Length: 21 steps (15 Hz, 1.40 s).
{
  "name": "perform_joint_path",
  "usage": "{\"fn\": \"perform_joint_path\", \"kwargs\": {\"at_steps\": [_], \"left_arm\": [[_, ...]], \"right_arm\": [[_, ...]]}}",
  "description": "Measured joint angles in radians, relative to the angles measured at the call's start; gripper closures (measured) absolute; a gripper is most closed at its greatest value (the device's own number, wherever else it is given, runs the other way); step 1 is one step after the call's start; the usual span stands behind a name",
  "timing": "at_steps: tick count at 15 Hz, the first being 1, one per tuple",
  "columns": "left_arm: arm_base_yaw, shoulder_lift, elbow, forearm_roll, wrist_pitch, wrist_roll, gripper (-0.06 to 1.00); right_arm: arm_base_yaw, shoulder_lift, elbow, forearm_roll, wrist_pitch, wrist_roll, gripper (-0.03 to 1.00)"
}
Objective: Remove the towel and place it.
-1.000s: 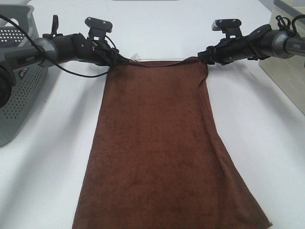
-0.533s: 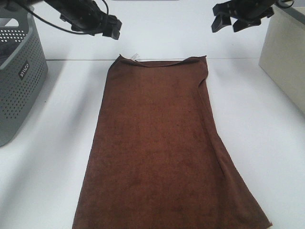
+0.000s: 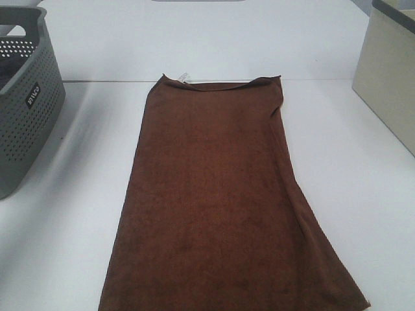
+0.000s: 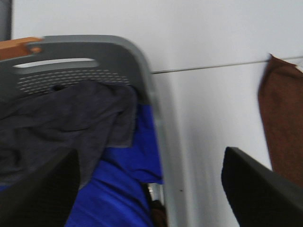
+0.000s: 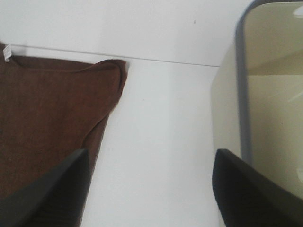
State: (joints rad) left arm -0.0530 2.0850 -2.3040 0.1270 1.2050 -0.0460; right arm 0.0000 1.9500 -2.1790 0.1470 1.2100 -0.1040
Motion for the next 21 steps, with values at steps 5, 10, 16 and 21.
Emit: {"fn": "perform_joint_path", "kwargs": {"at_steps": [5, 10, 16, 21], "left_arm": [[0.122, -0.241, 0.234, -0.103, 0.003, 0.046, 0.19], [0.122, -0.794, 0.984, -0.109, -0.213, 0.031, 0.19], [0.122, -1.369, 1.492, -0.038, -0.352, 0.031, 0.19], [0.122, -1.761, 1.719, -0.035, -0.319, 0.031, 0.19]], "right_arm": [[-0.058, -0.264, 0.246, 0.044, 0.004, 0.029, 0.29], [-0.058, -0.789, 0.820, 0.050, 0.007, 0.027, 0.29], [-0.058, -1.384, 1.292, 0.039, 0.013, 0.011, 0.29], [-0.058, -1.735, 1.511, -0.005, 0.007, -0.013, 0.29]]}}
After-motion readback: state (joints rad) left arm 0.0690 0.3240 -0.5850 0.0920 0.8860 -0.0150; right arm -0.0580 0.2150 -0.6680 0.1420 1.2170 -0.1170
